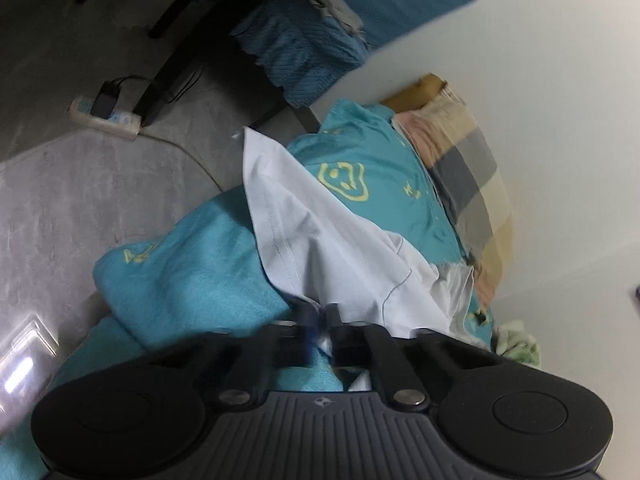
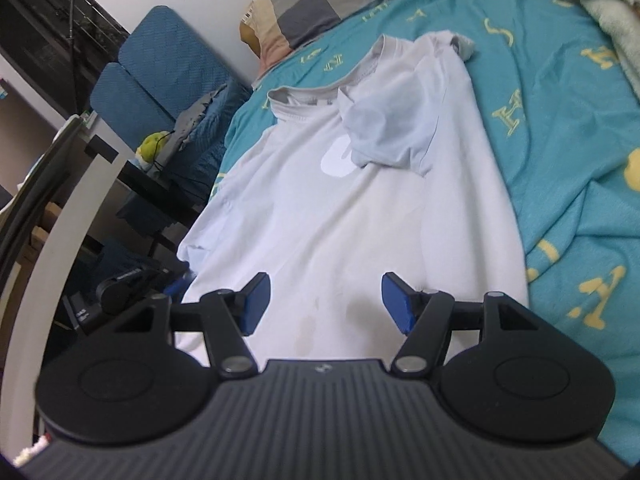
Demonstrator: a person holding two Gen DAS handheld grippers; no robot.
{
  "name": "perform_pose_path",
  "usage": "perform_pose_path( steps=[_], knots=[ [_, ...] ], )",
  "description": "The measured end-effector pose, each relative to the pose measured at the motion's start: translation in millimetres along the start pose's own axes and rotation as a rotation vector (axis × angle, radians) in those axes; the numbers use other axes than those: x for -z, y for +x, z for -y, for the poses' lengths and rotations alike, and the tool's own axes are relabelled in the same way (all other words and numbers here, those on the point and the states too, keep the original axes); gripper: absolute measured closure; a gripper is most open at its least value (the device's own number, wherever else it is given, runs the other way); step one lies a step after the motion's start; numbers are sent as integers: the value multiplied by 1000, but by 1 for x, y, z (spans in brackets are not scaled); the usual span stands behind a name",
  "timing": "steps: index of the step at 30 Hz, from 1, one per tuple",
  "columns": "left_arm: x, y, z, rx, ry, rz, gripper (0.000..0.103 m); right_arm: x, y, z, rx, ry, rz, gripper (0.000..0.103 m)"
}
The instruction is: Fold clothes
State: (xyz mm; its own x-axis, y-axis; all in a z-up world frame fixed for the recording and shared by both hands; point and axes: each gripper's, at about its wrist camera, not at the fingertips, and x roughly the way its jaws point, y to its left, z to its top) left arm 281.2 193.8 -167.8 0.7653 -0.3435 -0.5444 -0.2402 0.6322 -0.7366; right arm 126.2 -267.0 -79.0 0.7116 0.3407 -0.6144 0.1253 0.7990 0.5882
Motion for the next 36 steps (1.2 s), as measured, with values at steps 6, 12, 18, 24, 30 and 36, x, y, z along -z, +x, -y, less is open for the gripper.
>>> perform_pose_path(
  steps=[6, 12, 18, 24, 30, 36],
  knots=[
    [-11, -26, 26, -65, 150, 103, 101, -3, -12, -5, -15, 22, 32, 38],
    [-18, -41, 91, -101, 362, 155, 101, -10, -28, -10, -20, 9, 91, 38],
    [-11, -32, 195, -124, 671, 150, 101, -17, -34, 8, 17, 64, 103, 38],
    [51, 26, 302, -104, 954, 52, 101, -19, -36, 25, 25, 119, 94, 38],
    [138, 105, 333, -95, 1084, -79, 100, -23, -32, 48, 40, 163, 78, 38],
    [183, 157, 308, -138, 1098, -158, 99, -28, -24, 65, 50, 189, 69, 38]
  ],
)
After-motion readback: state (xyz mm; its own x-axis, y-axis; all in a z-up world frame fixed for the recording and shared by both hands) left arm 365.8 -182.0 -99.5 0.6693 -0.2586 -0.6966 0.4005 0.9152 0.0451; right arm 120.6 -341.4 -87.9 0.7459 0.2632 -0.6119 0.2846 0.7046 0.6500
